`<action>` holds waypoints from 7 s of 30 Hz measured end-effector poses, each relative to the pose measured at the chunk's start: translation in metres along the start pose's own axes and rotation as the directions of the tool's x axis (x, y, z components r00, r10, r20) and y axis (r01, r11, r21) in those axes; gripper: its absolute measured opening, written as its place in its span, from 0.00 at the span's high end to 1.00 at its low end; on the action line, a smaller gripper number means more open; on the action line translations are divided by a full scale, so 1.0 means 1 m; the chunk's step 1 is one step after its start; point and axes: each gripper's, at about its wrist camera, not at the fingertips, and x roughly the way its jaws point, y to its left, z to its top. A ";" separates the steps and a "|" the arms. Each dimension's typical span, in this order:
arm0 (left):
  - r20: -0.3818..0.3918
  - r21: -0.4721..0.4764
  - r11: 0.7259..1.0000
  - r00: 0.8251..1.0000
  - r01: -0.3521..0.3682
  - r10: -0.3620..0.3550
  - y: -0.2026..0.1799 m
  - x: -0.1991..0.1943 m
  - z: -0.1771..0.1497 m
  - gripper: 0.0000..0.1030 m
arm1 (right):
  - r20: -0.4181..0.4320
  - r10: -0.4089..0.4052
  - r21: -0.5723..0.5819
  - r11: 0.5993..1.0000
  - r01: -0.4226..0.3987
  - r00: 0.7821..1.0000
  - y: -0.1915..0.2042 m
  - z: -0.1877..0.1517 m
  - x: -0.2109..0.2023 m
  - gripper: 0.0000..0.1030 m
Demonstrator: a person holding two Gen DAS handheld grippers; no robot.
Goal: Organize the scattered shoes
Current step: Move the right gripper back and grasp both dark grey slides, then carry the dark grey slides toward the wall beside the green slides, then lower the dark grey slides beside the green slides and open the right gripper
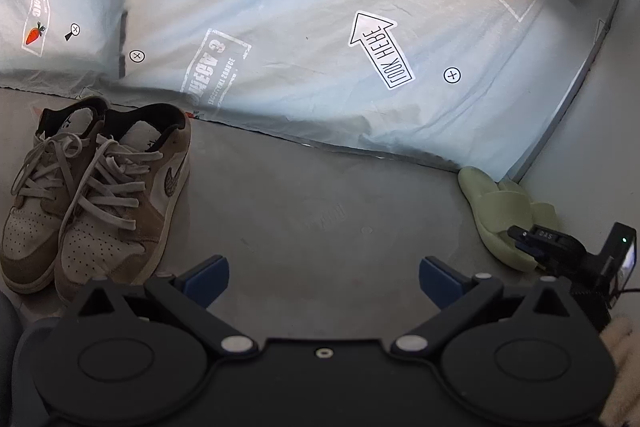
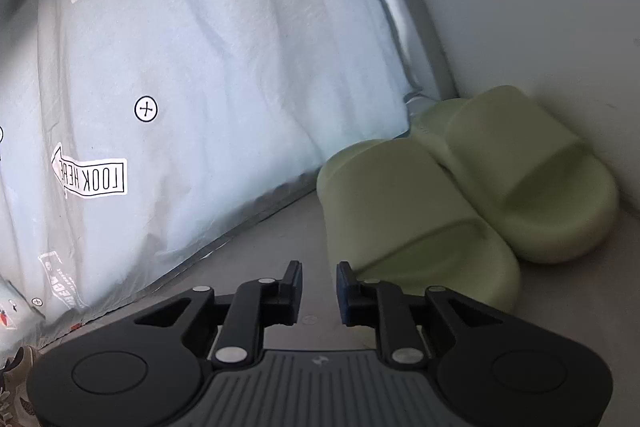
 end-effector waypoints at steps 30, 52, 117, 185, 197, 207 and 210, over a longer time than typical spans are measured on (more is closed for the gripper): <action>0.273 -0.180 0.983 0.958 -0.041 0.090 0.066 -0.161 -0.051 0.01 | -0.131 0.001 -0.130 0.991 -0.018 0.991 0.054 -0.070 -0.148 0.14; 0.178 -0.052 0.998 0.983 -0.041 0.050 0.274 -0.255 -0.066 0.01 | -0.181 0.136 -0.331 0.924 -0.191 0.974 0.299 -0.263 -0.263 0.03; 0.165 0.063 0.984 0.970 0.169 -0.177 0.329 -0.220 -0.008 0.01 | 0.126 0.034 -0.552 0.833 0.042 0.991 0.412 -0.317 -0.332 0.67; 0.085 0.129 0.990 0.994 0.055 -0.066 -0.061 -0.084 -0.061 0.01 | -0.003 -0.156 -0.347 0.927 0.145 0.988 -0.099 -0.073 -0.232 0.57; 0.055 0.136 0.989 0.996 0.065 -0.073 -0.070 -0.060 -0.053 0.01 | -0.025 -0.161 -0.379 0.915 0.140 0.987 -0.098 -0.068 -0.200 0.57; 0.052 0.096 0.993 0.996 0.066 -0.072 -0.063 -0.061 -0.054 0.01 | -0.034 -0.202 -0.397 0.902 0.172 0.979 -0.109 -0.065 -0.194 0.32; 0.057 0.092 0.993 0.995 0.072 -0.078 -0.063 -0.063 -0.055 0.01 | -0.046 -0.209 -0.412 0.895 0.172 0.977 -0.110 -0.059 -0.194 0.26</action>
